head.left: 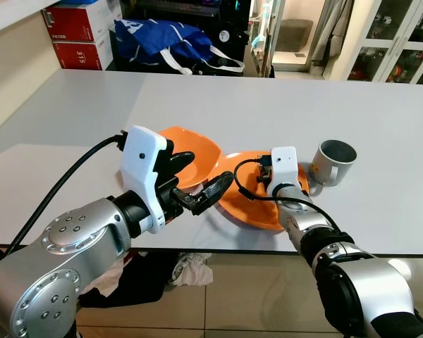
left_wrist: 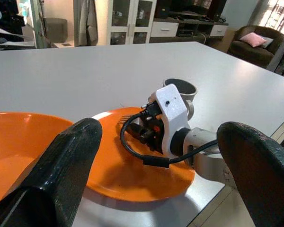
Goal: Setting the table
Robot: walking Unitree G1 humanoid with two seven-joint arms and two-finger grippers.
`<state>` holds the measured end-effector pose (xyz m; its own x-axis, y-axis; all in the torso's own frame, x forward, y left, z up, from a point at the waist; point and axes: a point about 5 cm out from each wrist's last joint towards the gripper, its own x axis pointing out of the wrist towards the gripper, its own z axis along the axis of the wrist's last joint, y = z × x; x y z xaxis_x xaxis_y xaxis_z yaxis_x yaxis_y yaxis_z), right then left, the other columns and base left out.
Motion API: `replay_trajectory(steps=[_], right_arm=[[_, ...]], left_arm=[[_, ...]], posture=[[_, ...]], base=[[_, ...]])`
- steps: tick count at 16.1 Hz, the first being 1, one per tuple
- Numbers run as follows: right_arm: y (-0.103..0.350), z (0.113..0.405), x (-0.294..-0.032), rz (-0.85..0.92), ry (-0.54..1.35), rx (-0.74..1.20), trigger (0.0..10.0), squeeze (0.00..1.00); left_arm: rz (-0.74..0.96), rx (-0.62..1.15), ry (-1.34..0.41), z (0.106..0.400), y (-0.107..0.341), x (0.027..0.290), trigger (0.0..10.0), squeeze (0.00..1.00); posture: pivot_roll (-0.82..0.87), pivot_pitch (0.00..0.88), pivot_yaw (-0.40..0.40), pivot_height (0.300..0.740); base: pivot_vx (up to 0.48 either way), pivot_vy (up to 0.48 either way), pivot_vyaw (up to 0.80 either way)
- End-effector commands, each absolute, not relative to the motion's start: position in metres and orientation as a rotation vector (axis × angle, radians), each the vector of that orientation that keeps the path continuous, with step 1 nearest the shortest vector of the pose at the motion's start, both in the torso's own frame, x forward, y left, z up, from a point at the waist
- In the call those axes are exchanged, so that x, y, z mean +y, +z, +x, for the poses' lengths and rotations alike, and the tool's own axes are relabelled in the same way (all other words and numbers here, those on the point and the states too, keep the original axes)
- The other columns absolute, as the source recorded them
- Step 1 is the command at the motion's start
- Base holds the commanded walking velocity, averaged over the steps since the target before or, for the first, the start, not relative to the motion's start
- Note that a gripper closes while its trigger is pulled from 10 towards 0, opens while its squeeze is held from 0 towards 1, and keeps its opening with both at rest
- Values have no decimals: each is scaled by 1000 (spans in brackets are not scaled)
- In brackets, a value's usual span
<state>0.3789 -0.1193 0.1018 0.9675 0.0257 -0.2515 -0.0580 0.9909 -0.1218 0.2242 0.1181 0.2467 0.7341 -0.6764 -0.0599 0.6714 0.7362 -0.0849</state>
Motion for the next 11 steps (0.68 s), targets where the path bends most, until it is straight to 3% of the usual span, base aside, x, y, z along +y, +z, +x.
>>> replay_trajectory(steps=[1, 11], right_arm=[[95, 376, -119, -118, 44, 285, 10000, 447], [97, 377, -117, -160, 39, 264, 10000, 459]], left_arm=[[-45, 65, -750, 221, 253, 117, 10000, 0], [-42, 61, -737, 221, 257, 118, 10000, 0]], posture=[[289, 96, -19, 736], [302, 105, -26, 736]], base=[[0, 0, 0], [0, 0, 0]])
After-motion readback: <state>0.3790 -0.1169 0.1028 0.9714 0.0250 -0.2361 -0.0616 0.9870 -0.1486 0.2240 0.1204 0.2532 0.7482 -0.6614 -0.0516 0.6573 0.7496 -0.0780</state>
